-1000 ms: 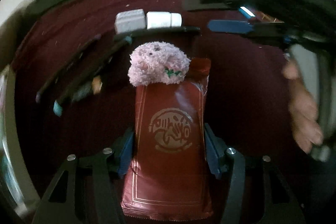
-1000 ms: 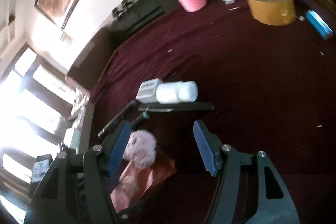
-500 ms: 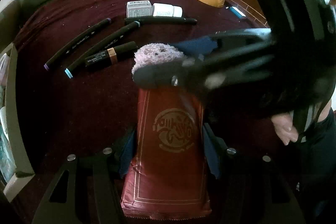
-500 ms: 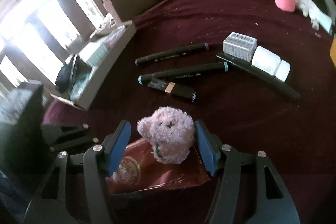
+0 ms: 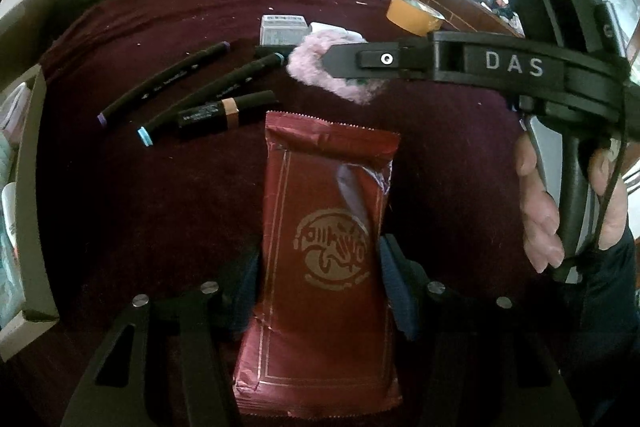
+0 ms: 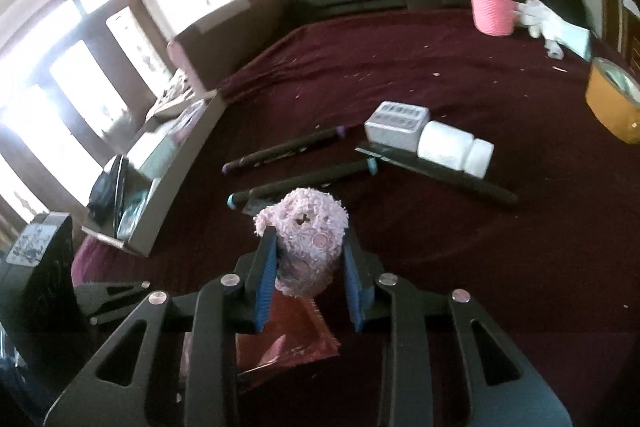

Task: Organize objects
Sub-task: 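Lift the red packet with the left tool while the right tool lifts the pink plush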

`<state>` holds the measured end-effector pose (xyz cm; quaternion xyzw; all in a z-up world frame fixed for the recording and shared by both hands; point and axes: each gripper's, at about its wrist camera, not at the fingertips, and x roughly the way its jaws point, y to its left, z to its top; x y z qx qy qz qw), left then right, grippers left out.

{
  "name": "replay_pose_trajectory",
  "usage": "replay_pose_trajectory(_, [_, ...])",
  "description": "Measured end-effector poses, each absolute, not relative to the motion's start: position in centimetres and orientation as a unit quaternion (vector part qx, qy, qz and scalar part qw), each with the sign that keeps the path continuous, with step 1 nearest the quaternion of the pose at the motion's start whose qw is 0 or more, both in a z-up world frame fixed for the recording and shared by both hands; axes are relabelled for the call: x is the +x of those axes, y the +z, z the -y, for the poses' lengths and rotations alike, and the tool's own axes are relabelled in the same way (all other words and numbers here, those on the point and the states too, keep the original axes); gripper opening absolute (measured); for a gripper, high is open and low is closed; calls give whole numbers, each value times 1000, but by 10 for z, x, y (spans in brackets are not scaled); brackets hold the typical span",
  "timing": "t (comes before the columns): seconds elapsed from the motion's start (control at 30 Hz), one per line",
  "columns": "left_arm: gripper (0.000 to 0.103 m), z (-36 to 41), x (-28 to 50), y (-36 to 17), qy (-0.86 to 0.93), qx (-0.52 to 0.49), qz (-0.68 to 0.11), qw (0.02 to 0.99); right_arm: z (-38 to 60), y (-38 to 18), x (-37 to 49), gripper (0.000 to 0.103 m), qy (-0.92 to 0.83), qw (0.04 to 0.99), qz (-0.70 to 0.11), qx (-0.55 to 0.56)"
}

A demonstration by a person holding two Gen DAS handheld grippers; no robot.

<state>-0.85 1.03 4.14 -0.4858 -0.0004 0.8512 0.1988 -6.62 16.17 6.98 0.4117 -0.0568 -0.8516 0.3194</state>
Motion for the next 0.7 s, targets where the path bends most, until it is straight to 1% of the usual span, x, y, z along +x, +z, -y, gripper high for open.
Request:
replay_pose_trajectory(0.07, [49, -9, -8, 44, 856, -479, -1, 192, -164, 70, -69, 28, -855, 310, 63, 411])
replay_pose_trajectory(0.1, [47, -9, -7, 48, 861, -472, 0, 190, -164, 70, -70, 28, -857, 307, 64, 409])
replay_pose_trajectory(0.13, [36, -8, -5, 50, 864, -467, 1, 186, -165, 71, -70, 28, -859, 304, 66, 407])
replay_pose_trajectory(0.2, [27, -4, -6, 55, 871, -460, 2, 173, -168, 73, -70, 28, -862, 300, 74, 402])
replay_pose_trajectory(0.37, [27, 5, -11, 55, 866, -468, 18, 177, -174, 75, -73, 28, -863, 296, 91, 399])
replay_pose_trajectory(0.4, [27, 4, -11, 53, 860, -475, 19, 185, -174, 75, -74, 28, -862, 297, 93, 400])
replay_pose_trajectory(0.47, [43, -2, -8, 51, 859, -479, 5, 181, -175, 75, -75, 28, -861, 298, 95, 402])
replay_pose_trajectory(0.5, [55, -6, -7, 50, 858, -482, -7, 178, -175, 75, -75, 28, -860, 297, 99, 402])
replay_pose_trajectory(0.7, [57, -22, -5, 36, 841, -507, -38, 186, -182, 74, -77, 28, -859, 295, 113, 403])
